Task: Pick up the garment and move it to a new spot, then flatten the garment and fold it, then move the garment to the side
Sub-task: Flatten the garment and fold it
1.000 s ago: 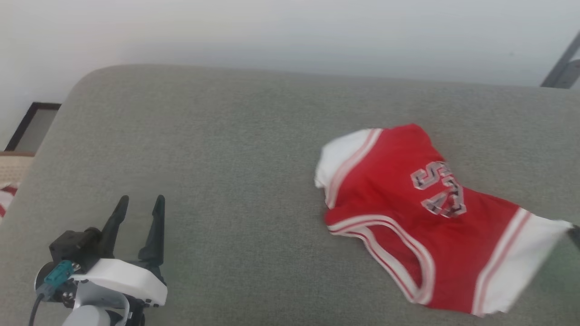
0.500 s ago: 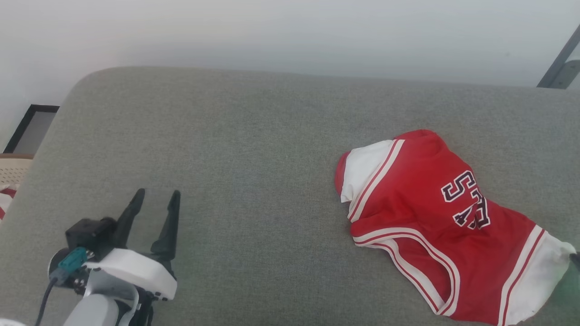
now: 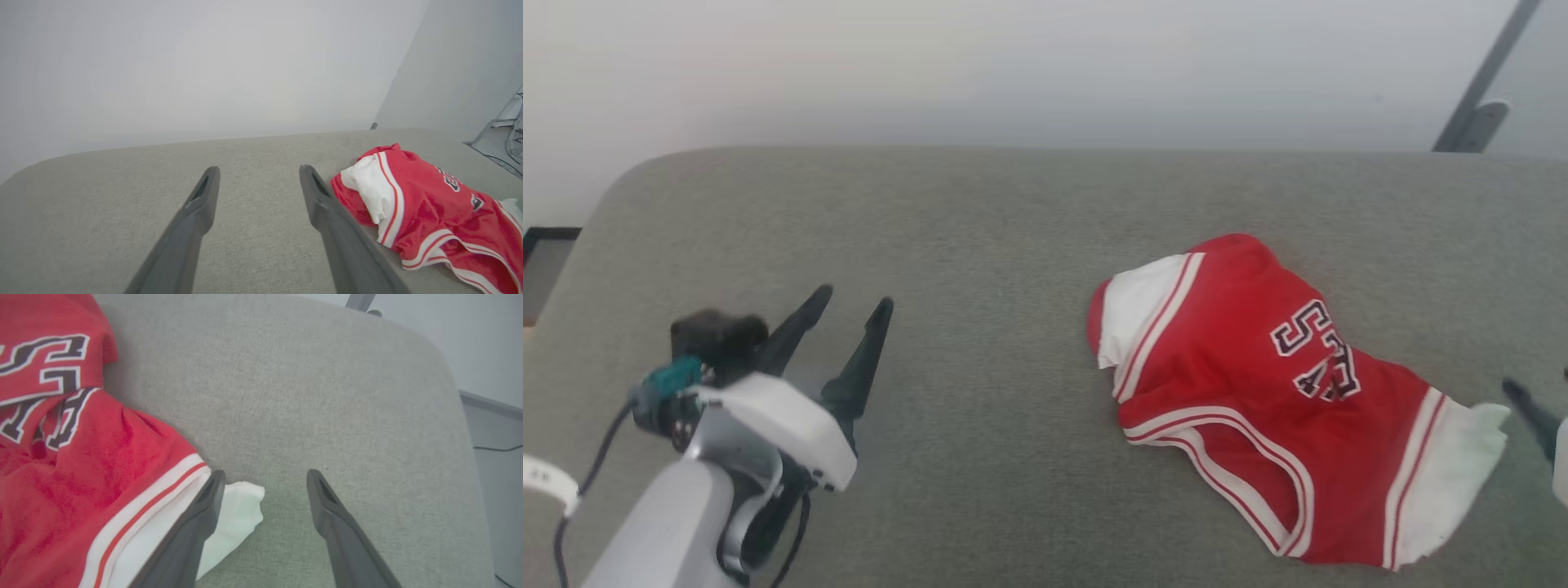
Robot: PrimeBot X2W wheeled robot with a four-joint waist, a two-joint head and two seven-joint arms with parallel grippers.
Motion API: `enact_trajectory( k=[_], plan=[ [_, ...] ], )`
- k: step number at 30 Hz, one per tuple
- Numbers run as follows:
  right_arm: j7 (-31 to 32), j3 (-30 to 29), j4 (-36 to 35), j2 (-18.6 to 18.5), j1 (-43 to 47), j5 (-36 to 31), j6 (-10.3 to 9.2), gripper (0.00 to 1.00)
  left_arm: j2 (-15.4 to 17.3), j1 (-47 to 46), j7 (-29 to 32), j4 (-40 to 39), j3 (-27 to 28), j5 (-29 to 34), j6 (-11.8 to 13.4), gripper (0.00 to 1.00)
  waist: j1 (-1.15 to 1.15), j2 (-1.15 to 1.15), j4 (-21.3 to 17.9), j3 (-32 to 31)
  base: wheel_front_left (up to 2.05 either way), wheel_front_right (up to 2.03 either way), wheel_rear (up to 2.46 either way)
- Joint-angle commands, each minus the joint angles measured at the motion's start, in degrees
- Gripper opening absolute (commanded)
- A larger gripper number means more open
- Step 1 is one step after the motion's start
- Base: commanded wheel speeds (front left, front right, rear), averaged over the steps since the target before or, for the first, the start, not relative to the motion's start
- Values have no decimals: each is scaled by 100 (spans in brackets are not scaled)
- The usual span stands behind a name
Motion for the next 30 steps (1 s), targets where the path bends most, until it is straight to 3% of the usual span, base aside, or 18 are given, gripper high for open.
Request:
enact_trajectory(
  k=[1, 7, 14, 23, 30],
  plan=[
    [-279, -54, -77, 19, -104, -90, -2, 100, 52, -192, 161, -44, -58, -17, -61, 100, 0, 0, -146, -5, 0, 0, 0],
    [-1498, -382, -305, 360, -306, -821, -2, 100, 85, -791, 827, -66, -375, -66, -190, 100, 0, 0, -573, 10, 0, 0, 0],
    [-2391, -1179, -561, 1115, -375, -1788, -2, 100, 25, -1491, 1535, 127, -775, -192, -300, 100, 0, 0, -1147, 103, 0, 0, 0],
    [-2597, -1955, -1206, 2042, -81, -2685, -2, 100, -167, -2311, 2584, 713, -1388, -490, -379, 100, 0, 0, -1738, 291, 0, 0, 0],
    [-2616, -2032, -1425, 2324, 103, -2783, -2, 100, -196, -2621, 3280, 1415, -1717, -324, -222, 100, 0, 0, -2002, 455, 0, 0, 0]
  ],
)
